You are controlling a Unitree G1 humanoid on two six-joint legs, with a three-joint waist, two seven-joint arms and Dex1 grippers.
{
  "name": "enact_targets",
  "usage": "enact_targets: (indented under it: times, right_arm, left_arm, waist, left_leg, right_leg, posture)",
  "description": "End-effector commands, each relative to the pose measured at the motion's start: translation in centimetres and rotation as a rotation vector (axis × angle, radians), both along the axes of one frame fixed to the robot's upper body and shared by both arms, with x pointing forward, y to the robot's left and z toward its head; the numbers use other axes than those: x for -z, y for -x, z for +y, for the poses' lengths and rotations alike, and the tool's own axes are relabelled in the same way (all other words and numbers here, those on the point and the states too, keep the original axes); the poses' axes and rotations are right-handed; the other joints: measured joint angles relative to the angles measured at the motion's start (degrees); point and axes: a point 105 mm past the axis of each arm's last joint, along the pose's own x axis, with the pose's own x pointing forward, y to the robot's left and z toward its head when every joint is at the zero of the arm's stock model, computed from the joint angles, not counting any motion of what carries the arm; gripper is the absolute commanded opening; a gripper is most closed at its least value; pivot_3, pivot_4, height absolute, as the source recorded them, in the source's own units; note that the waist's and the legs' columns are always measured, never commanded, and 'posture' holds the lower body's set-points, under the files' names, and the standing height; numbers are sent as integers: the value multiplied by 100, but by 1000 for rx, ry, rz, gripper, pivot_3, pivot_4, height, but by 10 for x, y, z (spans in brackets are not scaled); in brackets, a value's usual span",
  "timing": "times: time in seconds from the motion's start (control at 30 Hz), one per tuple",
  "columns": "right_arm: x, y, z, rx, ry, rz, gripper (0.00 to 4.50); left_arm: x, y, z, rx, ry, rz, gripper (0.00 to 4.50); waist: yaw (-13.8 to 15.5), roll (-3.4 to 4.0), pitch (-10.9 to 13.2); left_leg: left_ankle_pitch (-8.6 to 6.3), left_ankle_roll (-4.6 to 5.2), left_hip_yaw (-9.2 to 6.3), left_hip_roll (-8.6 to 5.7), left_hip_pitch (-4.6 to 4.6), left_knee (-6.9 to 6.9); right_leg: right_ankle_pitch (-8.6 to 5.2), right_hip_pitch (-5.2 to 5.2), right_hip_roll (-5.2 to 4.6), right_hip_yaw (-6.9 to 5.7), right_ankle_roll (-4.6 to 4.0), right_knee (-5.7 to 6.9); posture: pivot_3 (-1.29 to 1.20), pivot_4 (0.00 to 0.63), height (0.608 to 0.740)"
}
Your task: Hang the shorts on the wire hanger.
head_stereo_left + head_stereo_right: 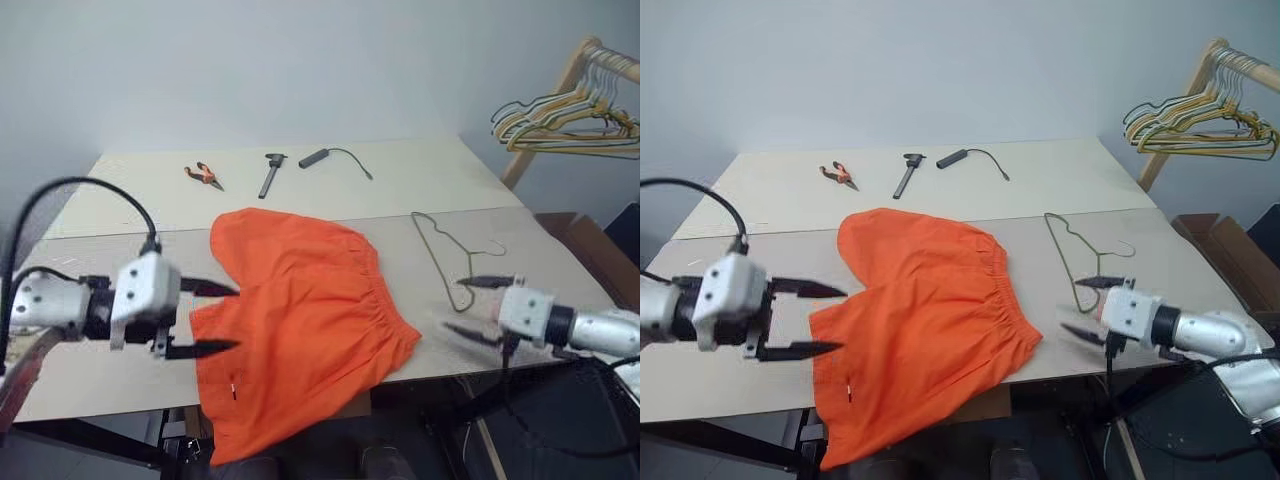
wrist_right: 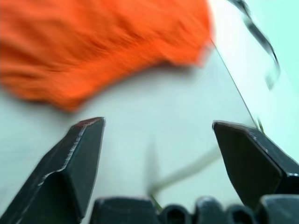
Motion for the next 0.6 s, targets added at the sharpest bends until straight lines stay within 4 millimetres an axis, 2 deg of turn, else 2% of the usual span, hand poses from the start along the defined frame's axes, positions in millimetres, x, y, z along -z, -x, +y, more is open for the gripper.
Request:
enact_targets:
  times: [0.03, 0.1, 0.2, 0.3, 0.43, 0.6]
  right_arm:
    - [2, -26, -25, 290, -54, 88, 4382]
    - [9, -40, -33, 419, -68, 123, 4382]
    - [23, -65, -49, 658, -82, 206, 4382]
    - [39, -75, -55, 738, -35, 273, 4382]
    - [54, -80, -58, 772, -3, 348, 3545]
    - [58, -83, -61, 807, -27, 378, 1759]
  left_arm:
    - [-9, -13, -21, -3, 104, 41, 3621]
    - [-12, -17, -29, 5, 130, 43, 3621]
    - [-12, -21, -40, 17, 157, 38, 3621]
    - [-9, -20, -43, 26, 156, 31, 3621]
    - [-7, -19, -43, 26, 155, 30, 3621]
    - [-5, -19, -39, 13, 152, 23, 3621]
  waist:
    - [-3, -3, -2]
    - [-36, -2, -2]
    - [-108, 0, -3]
    - [-167, 2, -4]
    - [-194, 3, -5]
    - [-196, 1, -6]
  left_leg:
    - [0, 0, -2, 0, -6, 1]
    - [0, 0, -1, -5, -17, 1]
    - [-5, 3, -1, -9, -49, 0]
    - [0, 0, -12, -16, -112, 5]
    - [-3, 3, -14, -17, -122, 5]
    - [-3, 3, -16, -20, -114, 7]
  right_leg:
    - [5, -1, 2, 0, 1, -4]
    - [31, -10, 2, 3, -41, -8]
    - [31, -46, 5, 11, -43, -10]
    - [40, -105, 4, 9, -39, -8]
    - [40, -108, 2, 5, -37, -20]
    - [46, -92, -2, -1, -27, -26]
  posture:
    - [-108, 64, 740]
    - [-114, 63, 740]
    - [-120, 57, 740]
    - [-118, 56, 740]
    - [-103, 52, 740]
    - [-90, 46, 740]
